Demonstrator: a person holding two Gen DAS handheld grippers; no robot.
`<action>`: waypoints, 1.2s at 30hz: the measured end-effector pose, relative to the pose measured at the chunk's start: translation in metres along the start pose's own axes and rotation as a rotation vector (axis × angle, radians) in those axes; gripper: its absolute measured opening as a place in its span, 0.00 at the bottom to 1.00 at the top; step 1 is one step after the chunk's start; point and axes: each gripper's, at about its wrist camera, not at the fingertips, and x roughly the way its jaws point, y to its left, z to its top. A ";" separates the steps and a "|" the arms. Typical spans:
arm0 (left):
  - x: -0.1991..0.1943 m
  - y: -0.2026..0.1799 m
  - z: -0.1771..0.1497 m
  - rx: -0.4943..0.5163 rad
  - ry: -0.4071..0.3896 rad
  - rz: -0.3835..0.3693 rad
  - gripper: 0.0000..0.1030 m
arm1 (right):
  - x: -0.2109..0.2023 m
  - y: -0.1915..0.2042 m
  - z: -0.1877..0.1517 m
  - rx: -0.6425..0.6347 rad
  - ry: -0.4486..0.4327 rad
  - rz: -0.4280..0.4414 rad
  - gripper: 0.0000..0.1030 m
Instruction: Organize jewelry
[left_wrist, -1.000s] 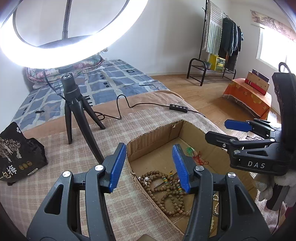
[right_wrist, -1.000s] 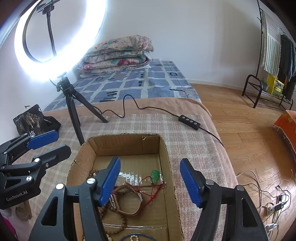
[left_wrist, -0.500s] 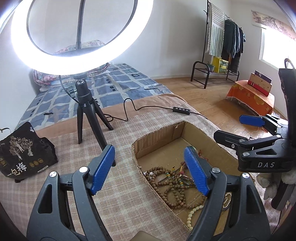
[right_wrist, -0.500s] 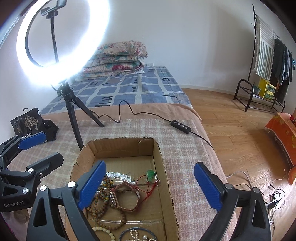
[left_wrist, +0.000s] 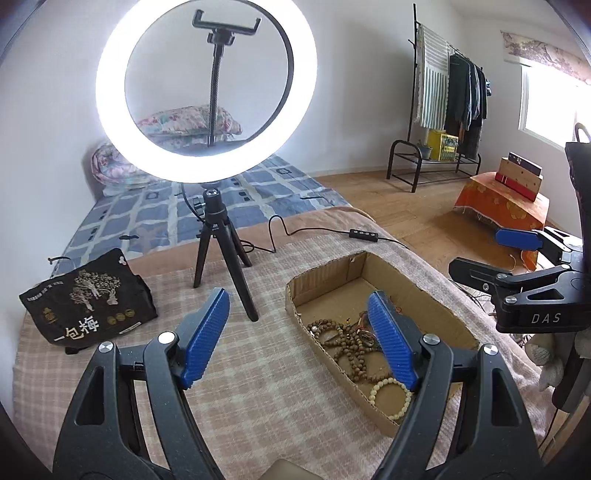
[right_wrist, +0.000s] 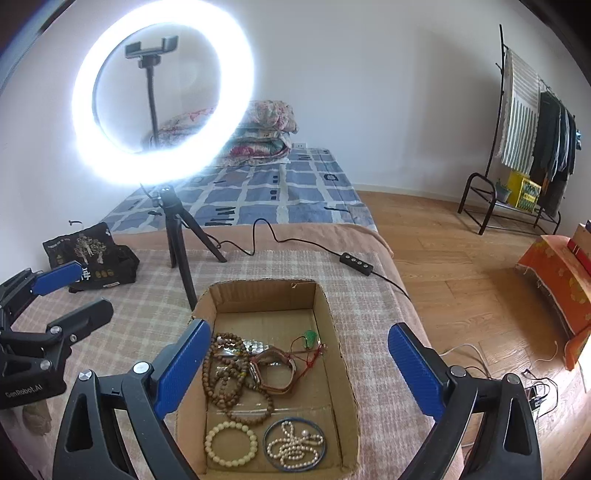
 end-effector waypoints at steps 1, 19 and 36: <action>-0.009 0.000 0.000 0.005 -0.007 0.003 0.78 | -0.008 0.002 -0.001 -0.002 -0.010 -0.002 1.00; -0.159 0.004 -0.027 -0.007 -0.079 0.067 0.91 | -0.131 0.039 -0.032 -0.043 -0.073 0.011 1.00; -0.238 0.008 -0.059 -0.007 -0.069 0.197 1.00 | -0.197 0.046 -0.073 -0.101 -0.099 -0.054 1.00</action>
